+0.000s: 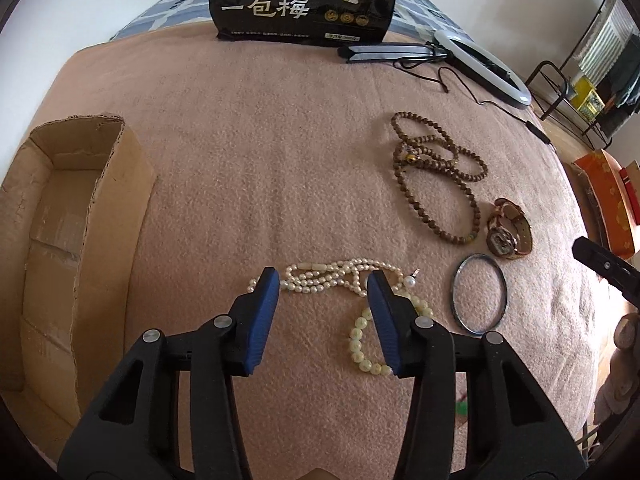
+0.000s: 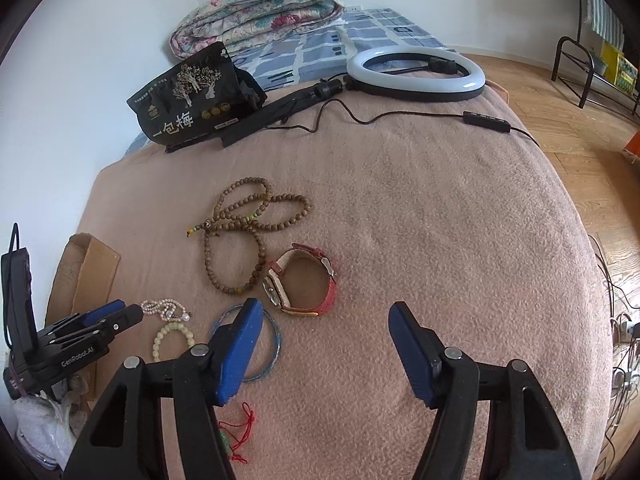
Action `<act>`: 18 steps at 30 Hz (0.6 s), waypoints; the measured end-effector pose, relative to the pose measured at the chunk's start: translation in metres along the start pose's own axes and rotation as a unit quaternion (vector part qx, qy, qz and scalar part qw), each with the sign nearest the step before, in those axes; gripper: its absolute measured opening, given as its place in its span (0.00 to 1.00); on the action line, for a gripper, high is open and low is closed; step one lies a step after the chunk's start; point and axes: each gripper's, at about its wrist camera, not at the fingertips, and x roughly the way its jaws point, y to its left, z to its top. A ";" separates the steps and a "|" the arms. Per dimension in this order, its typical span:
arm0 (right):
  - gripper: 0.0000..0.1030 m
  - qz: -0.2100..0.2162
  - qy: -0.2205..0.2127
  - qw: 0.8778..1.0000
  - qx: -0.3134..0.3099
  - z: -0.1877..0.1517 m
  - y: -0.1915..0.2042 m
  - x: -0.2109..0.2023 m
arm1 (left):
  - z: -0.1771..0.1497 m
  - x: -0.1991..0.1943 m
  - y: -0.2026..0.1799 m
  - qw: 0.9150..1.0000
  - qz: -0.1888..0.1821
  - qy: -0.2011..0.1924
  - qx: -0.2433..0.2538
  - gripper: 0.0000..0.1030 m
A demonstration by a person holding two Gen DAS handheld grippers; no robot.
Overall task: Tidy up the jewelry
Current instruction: 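Reach the left tool to the pearl necklace and close on it while the right tool reaches the red-strap watch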
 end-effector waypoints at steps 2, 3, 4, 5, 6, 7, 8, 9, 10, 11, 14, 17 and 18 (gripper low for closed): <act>0.66 -0.003 0.000 1.000 0.000 0.001 0.001 0.002 | 0.003 0.008 0.005 1.000 -0.002 0.011 -0.009 0.46; 0.66 -0.003 0.001 1.000 -0.001 0.002 0.002 0.003 | 0.004 0.012 0.008 1.000 -0.002 0.017 -0.015 0.46; 0.66 -0.004 0.003 1.000 -0.003 0.002 0.003 0.005 | 0.005 0.015 0.011 1.000 -0.001 0.023 -0.022 0.46; 0.66 -0.006 0.004 1.000 -0.005 0.003 0.003 0.007 | 0.006 0.018 0.014 0.999 -0.001 0.026 -0.029 0.46; 0.66 -0.008 0.006 1.000 -0.006 0.003 0.002 0.010 | 0.007 0.021 0.017 0.999 0.000 0.028 -0.037 0.46; 0.66 -0.010 0.008 1.000 -0.006 0.004 0.002 0.012 | 0.008 0.022 0.021 0.999 0.000 0.028 -0.043 0.46; 0.66 -0.011 0.009 1.000 -0.004 0.005 0.001 0.014 | 0.008 0.023 0.023 0.998 -0.004 0.029 -0.047 0.46; 0.66 -0.011 0.011 1.000 -0.003 0.005 0.000 0.016 | 0.009 0.025 0.024 0.998 -0.011 0.033 -0.052 0.46; 0.66 -0.012 0.012 1.000 -0.002 0.005 -0.001 0.018 | 0.010 0.026 0.024 0.998 -0.018 0.037 -0.053 0.46; 0.66 -0.014 0.013 1.000 -0.003 0.006 -0.001 0.020 | 0.010 0.027 0.023 0.998 -0.021 0.040 -0.050 0.46; 0.66 -0.022 0.017 1.000 -0.004 0.008 -0.003 0.026 | 0.009 0.030 0.019 0.998 -0.013 0.043 -0.041 0.46; 0.66 -0.025 0.021 0.999 -0.001 0.010 -0.004 0.032 | 0.011 0.030 0.011 0.999 0.035 0.034 -0.014 0.46; 0.66 -0.025 0.022 0.999 -0.001 0.010 -0.005 0.034 | 0.011 0.032 0.012 0.998 0.045 0.035 -0.009 0.46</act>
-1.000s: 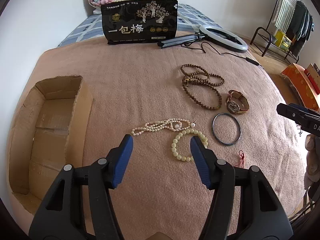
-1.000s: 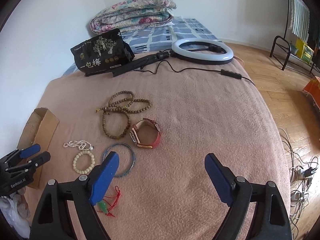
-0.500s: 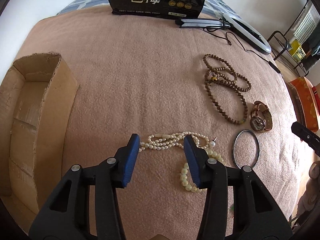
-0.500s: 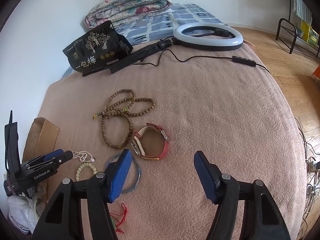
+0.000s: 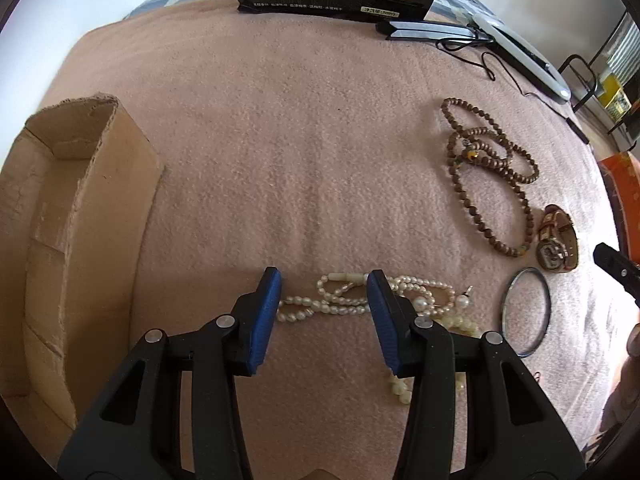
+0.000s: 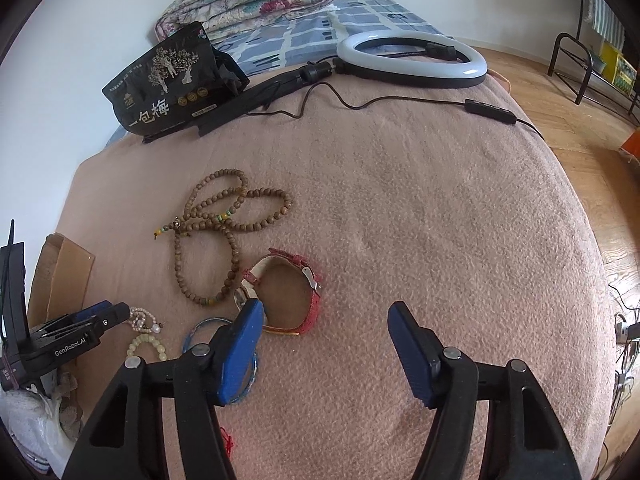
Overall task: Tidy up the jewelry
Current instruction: 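Reach the left tool to the pearl necklace and close on it while the right tool reaches the red-strap watch, then close the right tool on the red-strap watch and lift it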
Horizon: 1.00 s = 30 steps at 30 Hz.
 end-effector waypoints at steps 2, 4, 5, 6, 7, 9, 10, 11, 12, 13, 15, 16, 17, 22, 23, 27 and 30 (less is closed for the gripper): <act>0.66 0.000 0.003 1.000 0.001 -0.001 -0.001 0.003 | 0.001 0.006 0.003 1.000 -0.002 0.008 0.000 0.46; 0.66 0.000 0.006 1.000 0.002 0.000 -0.002 0.006 | 0.001 0.007 0.004 1.000 -0.011 0.008 -0.003 0.46; 0.66 -0.002 0.007 1.000 0.002 0.000 -0.002 0.007 | 0.001 0.007 0.003 1.000 -0.014 0.008 -0.001 0.46; 0.66 -0.004 0.007 1.000 0.002 0.000 -0.002 0.008 | 0.001 0.007 0.002 1.000 -0.015 0.008 0.004 0.46; 0.66 -0.006 0.008 1.000 0.000 0.001 -0.002 0.009 | 0.000 0.007 0.000 1.000 -0.015 0.007 0.010 0.46; 0.68 -0.008 0.009 1.000 -0.001 0.002 -0.002 0.012 | -0.002 0.008 -0.003 1.000 -0.012 0.003 0.017 0.42; 0.68 -0.008 0.011 1.000 0.000 0.003 -0.002 0.014 | -0.002 0.008 -0.004 1.000 -0.012 0.001 0.021 0.40; 0.69 -0.007 0.013 1.000 0.002 0.003 -0.003 0.016 | -0.004 0.006 -0.003 1.000 -0.016 0.000 0.021 0.30; 0.71 -0.006 0.016 1.000 0.004 0.004 -0.003 0.017 | -0.004 0.006 -0.004 1.000 -0.021 0.000 0.020 0.19; 0.71 -0.004 0.019 1.000 0.006 0.004 -0.003 0.019 | -0.004 0.005 -0.004 1.000 -0.024 0.000 0.018 0.13; 0.71 -0.002 0.025 1.000 0.008 0.005 -0.003 0.023 | -0.005 0.004 -0.003 0.999 -0.031 0.000 0.011 0.06; 0.71 -0.002 0.028 1.000 0.009 0.005 -0.002 0.025 | -0.005 0.003 -0.003 0.999 -0.037 -0.001 0.007 0.05; 0.71 -0.001 0.030 0.999 0.011 0.004 -0.003 0.026 | -0.004 0.003 -0.002 0.999 -0.042 -0.001 0.004 0.05; 0.70 0.001 0.041 0.999 0.008 0.004 0.000 0.033 | -0.001 -0.005 -0.003 0.998 -0.066 -0.005 -0.008 0.05; 0.67 -0.001 0.042 0.999 0.008 0.004 0.000 0.034 | -0.002 -0.008 -0.004 0.998 -0.069 -0.007 -0.008 0.05; 0.42 -0.008 0.047 0.999 0.008 0.004 -0.001 0.038 | -0.002 -0.016 -0.009 0.997 -0.072 -0.017 0.001 0.05; 0.27 -0.002 0.047 0.999 0.008 0.004 -0.002 0.038 | -0.002 -0.019 -0.010 0.997 -0.076 -0.019 0.002 0.05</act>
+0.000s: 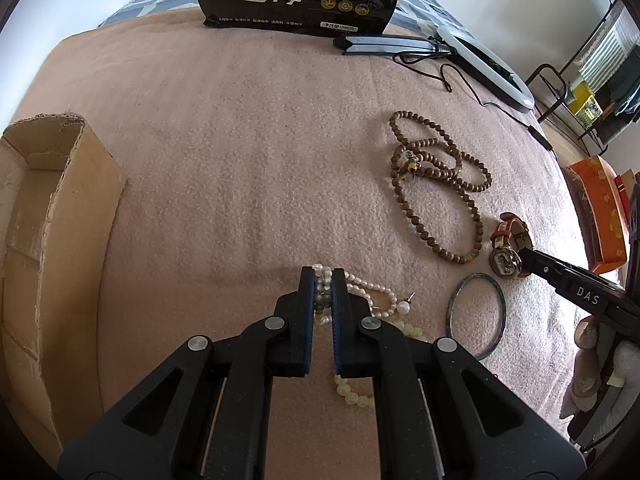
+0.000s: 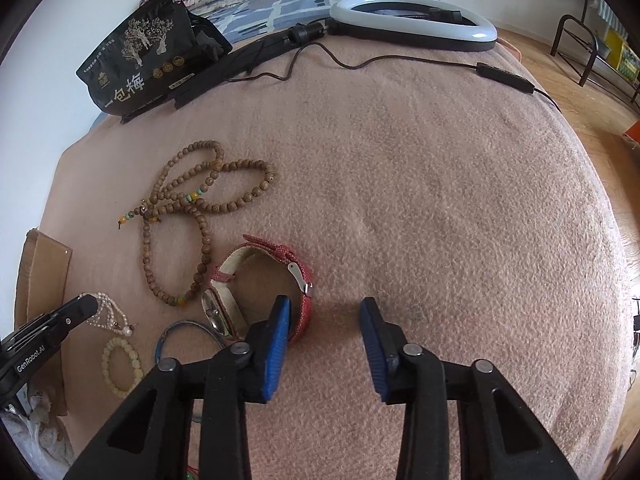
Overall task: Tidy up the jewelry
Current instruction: 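Close the right tool on the red-strap watch and lift it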
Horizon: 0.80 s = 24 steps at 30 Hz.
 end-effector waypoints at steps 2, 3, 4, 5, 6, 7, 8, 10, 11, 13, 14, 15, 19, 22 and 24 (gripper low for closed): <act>0.14 0.012 0.001 1.000 0.002 -0.001 0.000 0.000 | 0.000 -0.003 -0.002 1.000 -0.001 -0.003 0.002 0.05; 0.08 0.018 0.001 1.000 0.003 -0.002 0.000 -0.001 | 0.000 -0.005 -0.003 1.000 -0.002 -0.006 0.001 0.05; 0.06 0.022 0.001 1.000 0.004 -0.002 0.001 -0.001 | -0.001 -0.008 -0.003 1.000 -0.004 -0.008 0.001 0.05; 0.06 0.020 -0.001 1.000 0.002 -0.003 0.003 -0.002 | 0.000 -0.011 -0.004 1.000 -0.006 -0.012 0.001 0.05; 0.05 0.017 -0.004 1.000 -0.001 -0.004 0.005 -0.004 | 0.000 -0.014 -0.005 1.000 -0.008 -0.015 0.001 0.05; 0.05 0.015 -0.007 1.000 -0.004 -0.004 0.006 -0.006 | 0.000 -0.017 -0.005 1.000 -0.011 -0.019 0.001 0.05; 0.04 0.014 -0.011 1.000 -0.007 -0.004 0.008 -0.009 | 0.000 -0.021 -0.005 1.000 -0.015 -0.021 0.000 0.05; 0.04 0.014 -0.018 1.000 -0.009 -0.005 0.009 -0.015 | 0.001 -0.027 -0.007 0.999 -0.020 -0.028 0.000 0.05; 0.04 0.013 -0.022 1.000 -0.009 -0.006 0.010 -0.018 | 0.001 -0.031 -0.007 0.999 -0.023 -0.032 -0.002 0.05; 0.04 0.012 -0.031 0.999 -0.010 -0.007 0.011 -0.025 | 0.002 -0.039 -0.008 0.999 -0.031 -0.039 -0.006 0.05; 0.04 0.011 -0.035 0.999 -0.010 -0.007 0.011 -0.028 | 0.002 -0.044 -0.008 0.998 -0.034 -0.043 -0.007 0.05; 0.03 0.011 -0.040 0.999 -0.010 -0.008 0.011 -0.032 | 0.002 -0.049 -0.008 0.998 -0.036 -0.049 -0.007 0.05; 0.03 0.013 -0.056 0.998 -0.011 -0.010 0.017 -0.047 | 0.002 -0.067 -0.007 0.997 -0.048 -0.064 -0.008 0.05; 0.03 0.018 -0.067 0.997 -0.014 -0.013 0.023 -0.059 | 0.000 -0.080 -0.005 0.996 -0.055 -0.075 -0.009 0.05; 0.03 0.021 -0.073 0.997 -0.017 -0.015 0.028 -0.066 | -0.001 -0.091 -0.004 0.995 -0.061 -0.085 -0.008 0.05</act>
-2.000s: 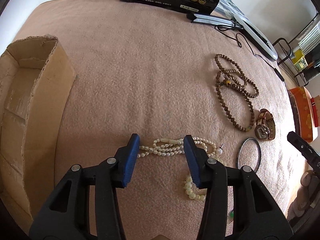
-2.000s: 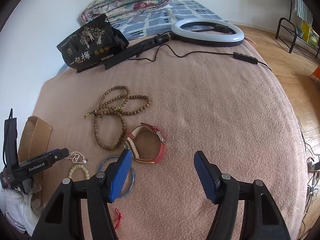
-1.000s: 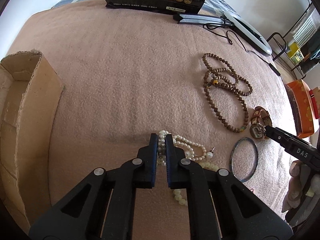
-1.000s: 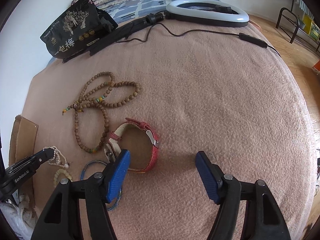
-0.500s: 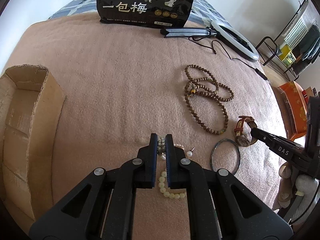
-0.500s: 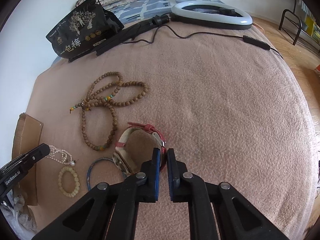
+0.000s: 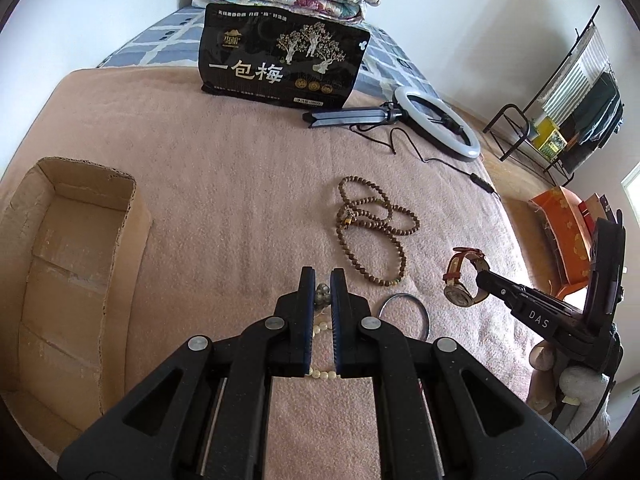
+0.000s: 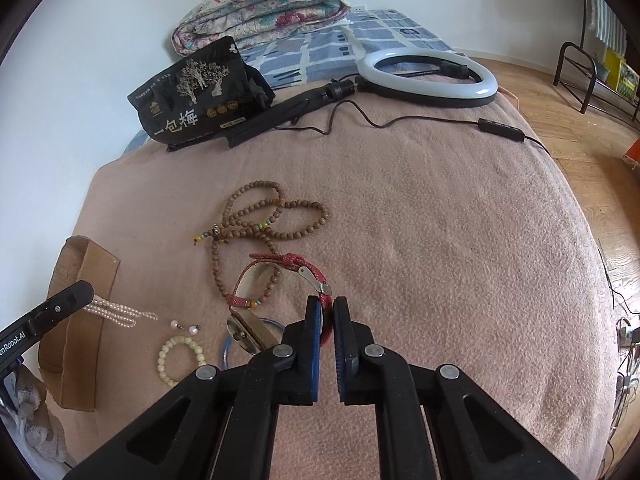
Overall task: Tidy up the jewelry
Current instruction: 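Close the right tool on the red-strap watch and lift it, then carry the pearl necklace and watch into the cardboard box and open both tools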
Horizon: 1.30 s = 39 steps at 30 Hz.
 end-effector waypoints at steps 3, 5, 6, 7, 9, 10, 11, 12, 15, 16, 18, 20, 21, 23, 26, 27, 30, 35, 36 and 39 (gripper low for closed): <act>0.03 0.006 -0.009 1.000 -0.006 -0.001 0.010 -0.011 | 0.000 -0.017 0.002 1.000 -0.008 -0.013 -0.002 0.05; 0.03 0.007 -0.014 1.000 -0.013 -0.001 0.018 -0.018 | 0.001 -0.028 0.003 1.000 -0.012 -0.022 -0.002 0.05; 0.03 0.008 -0.017 1.000 -0.017 -0.001 0.023 -0.021 | 0.001 -0.034 0.005 1.000 -0.014 -0.026 -0.003 0.05; 0.03 0.009 -0.020 1.000 -0.022 -0.001 0.027 -0.025 | 0.001 -0.039 0.006 0.999 -0.015 -0.031 -0.003 0.05; 0.03 0.013 -0.024 0.999 -0.029 -0.003 0.037 -0.031 | 0.000 -0.050 0.010 0.999 -0.016 -0.040 -0.003 0.05; 0.03 0.016 -0.025 0.999 -0.031 -0.003 0.041 -0.033 | 0.000 -0.055 0.013 0.999 -0.015 -0.044 -0.003 0.05; 0.03 0.019 -0.026 0.999 -0.033 -0.004 0.046 -0.036 | 0.000 -0.060 0.015 0.999 -0.014 -0.049 -0.003 0.05; 0.03 0.023 -0.028 0.999 -0.036 -0.005 0.051 -0.038 | 0.000 -0.065 0.018 0.998 -0.014 -0.053 -0.004 0.05; 0.03 0.029 -0.032 0.998 -0.049 -0.007 0.067 -0.045 | -0.001 -0.079 0.027 0.998 -0.011 -0.065 -0.008 0.05; 0.03 0.030 -0.034 0.998 -0.053 -0.008 0.073 -0.047 | -0.001 -0.084 0.031 0.998 -0.010 -0.069 -0.010 0.05; 0.03 0.036 -0.036 0.997 -0.060 -0.011 0.085 -0.051 | -0.002 -0.093 0.038 0.997 -0.007 -0.077 -0.012 0.05; 0.03 0.042 -0.038 0.996 -0.068 -0.013 0.096 -0.054 | -0.004 -0.101 0.046 0.996 -0.003 -0.083 -0.014 0.05; 0.03 0.044 -0.038 0.996 -0.074 -0.015 0.102 -0.055 | -0.004 -0.105 0.051 0.996 -0.001 -0.085 -0.016 0.05; 0.03 0.050 -0.038 0.995 -0.084 -0.018 0.114 -0.057 | -0.006 -0.112 0.060 0.996 0.006 -0.089 -0.019 0.05; 0.03 0.063 -0.036 0.993 -0.094 -0.023 0.132 -0.058 | -0.008 -0.121 0.075 0.995 0.015 -0.092 -0.029 0.05; 0.03 0.065 -0.035 0.992 -0.099 -0.024 0.138 -0.058 | -0.008 -0.124 0.081 0.995 0.018 -0.093 -0.033 0.05; 0.03 0.073 -0.037 0.990 -0.116 -0.027 0.159 -0.059 | -0.012 -0.133 0.096 0.994 0.029 -0.097 -0.040 0.05; 0.03 0.091 -0.035 0.986 -0.138 -0.034 0.193 -0.058 | -0.021 -0.146 0.124 0.992 0.049 -0.099 -0.055 0.05; 0.03 0.094 -0.034 0.985 -0.143 -0.036 0.199 -0.057 | -0.023 -0.148 0.129 0.992 0.052 -0.098 -0.058 0.05; 0.03 0.102 -0.029 0.982 -0.157 -0.041 0.219 -0.052 | -0.030 -0.152 0.147 0.991 0.064 -0.093 -0.068 0.05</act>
